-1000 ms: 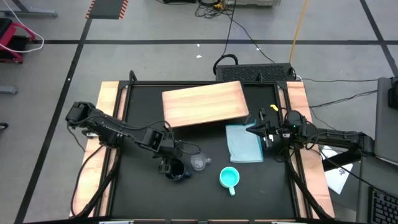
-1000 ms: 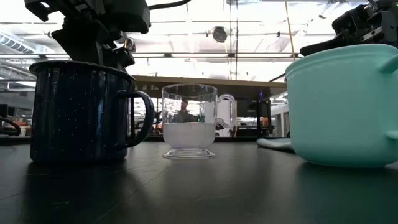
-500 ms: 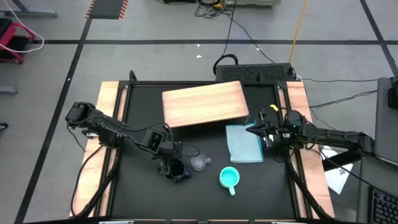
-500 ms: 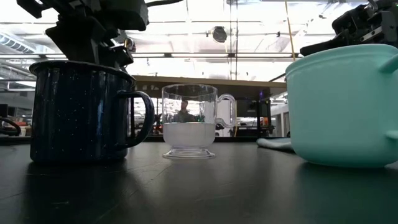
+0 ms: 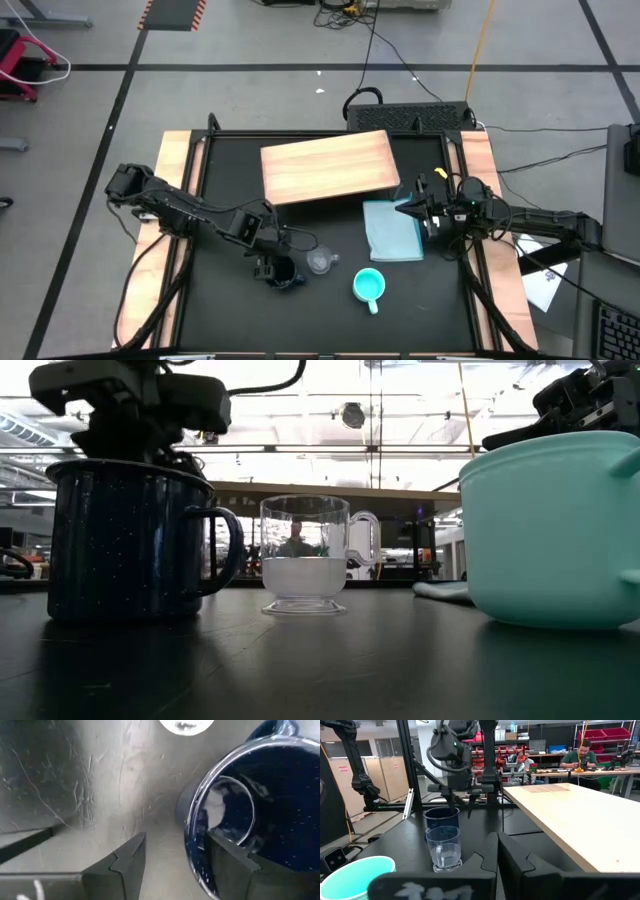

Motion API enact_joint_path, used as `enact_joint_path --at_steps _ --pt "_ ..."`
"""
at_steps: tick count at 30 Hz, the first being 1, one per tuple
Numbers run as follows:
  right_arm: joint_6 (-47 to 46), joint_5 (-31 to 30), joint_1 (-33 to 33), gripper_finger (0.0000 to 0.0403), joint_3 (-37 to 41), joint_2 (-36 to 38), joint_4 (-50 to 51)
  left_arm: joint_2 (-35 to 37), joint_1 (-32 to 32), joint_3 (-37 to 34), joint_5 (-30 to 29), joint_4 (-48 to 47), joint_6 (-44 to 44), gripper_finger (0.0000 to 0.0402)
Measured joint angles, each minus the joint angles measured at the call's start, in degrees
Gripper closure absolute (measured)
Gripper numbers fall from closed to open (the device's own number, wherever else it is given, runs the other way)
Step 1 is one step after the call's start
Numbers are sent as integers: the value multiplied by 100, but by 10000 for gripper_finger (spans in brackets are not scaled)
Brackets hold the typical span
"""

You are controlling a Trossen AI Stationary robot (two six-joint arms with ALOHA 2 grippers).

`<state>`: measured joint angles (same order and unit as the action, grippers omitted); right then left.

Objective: Stack small to large cups/mugs on shelf
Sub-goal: Put the dark blue mug on the shelf

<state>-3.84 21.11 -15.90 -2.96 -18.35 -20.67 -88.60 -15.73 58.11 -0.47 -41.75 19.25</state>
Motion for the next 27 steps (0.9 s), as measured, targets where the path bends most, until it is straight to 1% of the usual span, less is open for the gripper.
enact_joint_path --at_steps 9,16,18,21,27 --pt "0 1 1 403 1 0 -4 -2 0 -24 -7 257 -285 202" --pt "0 0 2 403 2 0 -4 -2 50 -24 -3 257 -408 202" --pt "0 2 0 403 2 0 -4 -1 73 -24 -2 255 -455 208" --pt "0 0 0 403 0 0 -4 -2 95 -24 -2 255 -524 234" --pt "1 1 1 403 1 0 -6 -2 160 -24 17 254 -609 314"
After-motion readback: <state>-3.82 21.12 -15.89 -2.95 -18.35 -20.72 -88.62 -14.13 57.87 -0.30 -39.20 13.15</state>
